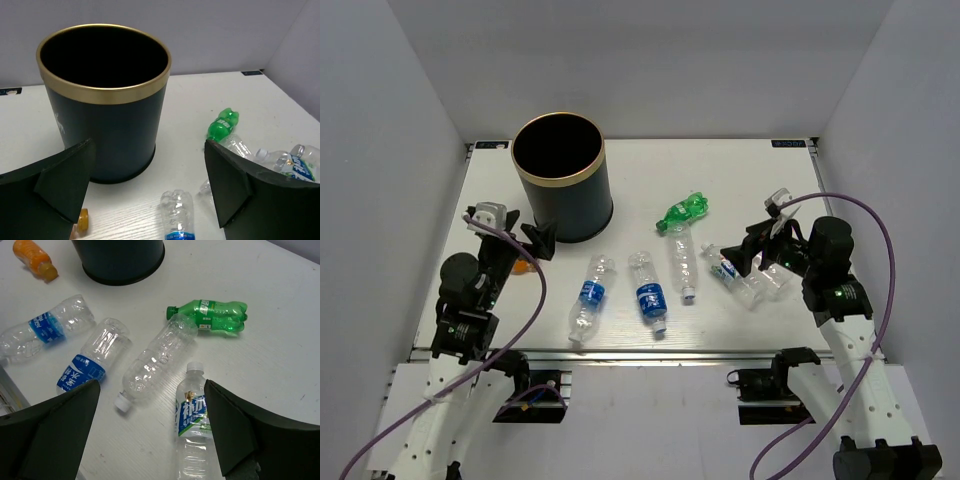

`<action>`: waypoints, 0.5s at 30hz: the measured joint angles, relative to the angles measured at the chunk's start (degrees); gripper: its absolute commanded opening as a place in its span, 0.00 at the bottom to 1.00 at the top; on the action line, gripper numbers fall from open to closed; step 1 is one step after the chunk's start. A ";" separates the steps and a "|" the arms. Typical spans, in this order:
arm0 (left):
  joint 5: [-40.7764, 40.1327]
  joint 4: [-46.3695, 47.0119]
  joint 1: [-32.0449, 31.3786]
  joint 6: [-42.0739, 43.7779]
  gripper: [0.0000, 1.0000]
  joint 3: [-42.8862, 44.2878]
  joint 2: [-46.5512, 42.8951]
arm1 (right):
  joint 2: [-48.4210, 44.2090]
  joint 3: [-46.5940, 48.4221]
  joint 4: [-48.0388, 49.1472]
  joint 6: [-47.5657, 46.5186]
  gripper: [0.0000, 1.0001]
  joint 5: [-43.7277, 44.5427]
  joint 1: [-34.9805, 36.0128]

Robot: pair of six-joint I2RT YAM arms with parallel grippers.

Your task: Put the plastic bottles in the bin

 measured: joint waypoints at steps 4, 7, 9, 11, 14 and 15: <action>0.57 0.28 0.00 -0.37 0.98 0.15 -0.09 | 0.28 0.00 0.61 1.42 0.90 0.09 0.31; 0.55 -0.44 0.00 -0.83 0.96 0.13 0.59 | 0.26 -0.02 0.76 0.55 0.90 0.07 0.39; 0.26 -1.01 0.00 -1.25 0.96 0.11 0.72 | 0.17 -0.17 0.74 -1.01 0.90 0.04 0.57; -0.28 -1.62 0.00 -1.66 0.94 0.11 0.81 | 0.17 -0.22 0.55 -2.40 0.90 0.07 0.70; -1.99 -3.21 0.02 -3.04 0.82 0.17 1.51 | 0.20 -0.22 0.42 -3.52 0.90 0.09 0.90; -2.78 -4.26 0.07 -3.87 0.69 0.31 2.03 | 0.24 -0.22 0.39 -3.76 0.88 0.31 1.03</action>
